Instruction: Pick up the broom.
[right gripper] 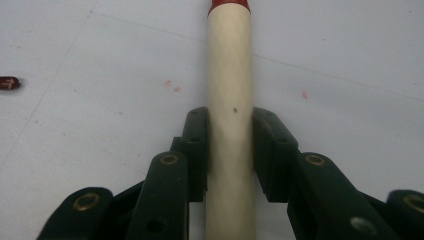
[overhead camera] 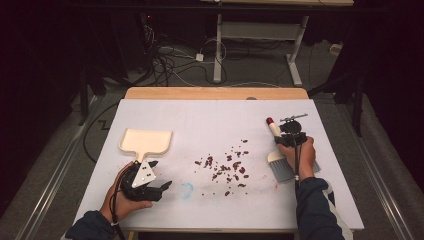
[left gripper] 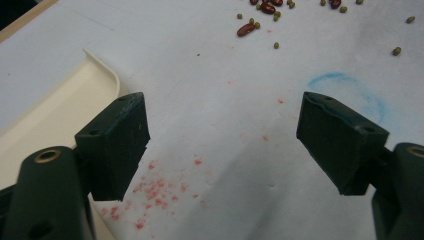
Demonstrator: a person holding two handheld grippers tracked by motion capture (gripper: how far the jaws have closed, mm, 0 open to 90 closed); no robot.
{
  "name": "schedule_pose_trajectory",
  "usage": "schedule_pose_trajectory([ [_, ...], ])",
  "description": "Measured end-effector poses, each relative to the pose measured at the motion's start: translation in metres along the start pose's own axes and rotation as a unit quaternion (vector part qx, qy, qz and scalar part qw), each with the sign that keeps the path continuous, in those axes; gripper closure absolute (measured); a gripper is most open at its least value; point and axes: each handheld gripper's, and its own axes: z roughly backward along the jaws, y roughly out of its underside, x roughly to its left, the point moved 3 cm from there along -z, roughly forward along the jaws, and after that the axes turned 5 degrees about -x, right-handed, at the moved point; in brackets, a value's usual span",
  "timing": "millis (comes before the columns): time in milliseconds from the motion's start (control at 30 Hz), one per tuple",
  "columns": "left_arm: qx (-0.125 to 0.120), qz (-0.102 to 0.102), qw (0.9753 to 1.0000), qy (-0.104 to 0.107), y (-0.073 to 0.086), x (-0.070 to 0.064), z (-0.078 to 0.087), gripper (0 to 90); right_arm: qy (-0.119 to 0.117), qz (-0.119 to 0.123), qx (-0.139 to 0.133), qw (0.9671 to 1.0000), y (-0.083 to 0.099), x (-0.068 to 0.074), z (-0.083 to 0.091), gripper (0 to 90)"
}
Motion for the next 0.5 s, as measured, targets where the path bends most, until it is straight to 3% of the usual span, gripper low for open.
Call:
schedule_pose_trajectory([
  [233,0.000,0.001,1.0000,0.000,0.000,0.000,0.000,20.5,-0.009,0.006,-0.021,0.9997,0.002,0.001,0.005,70.8],
  [500,-0.004,0.003,1.0000,-0.005,0.000,0.000,0.004,20.6,-0.036,0.006,-0.081,0.9961,-0.002,-0.001,0.033,70.9],
])
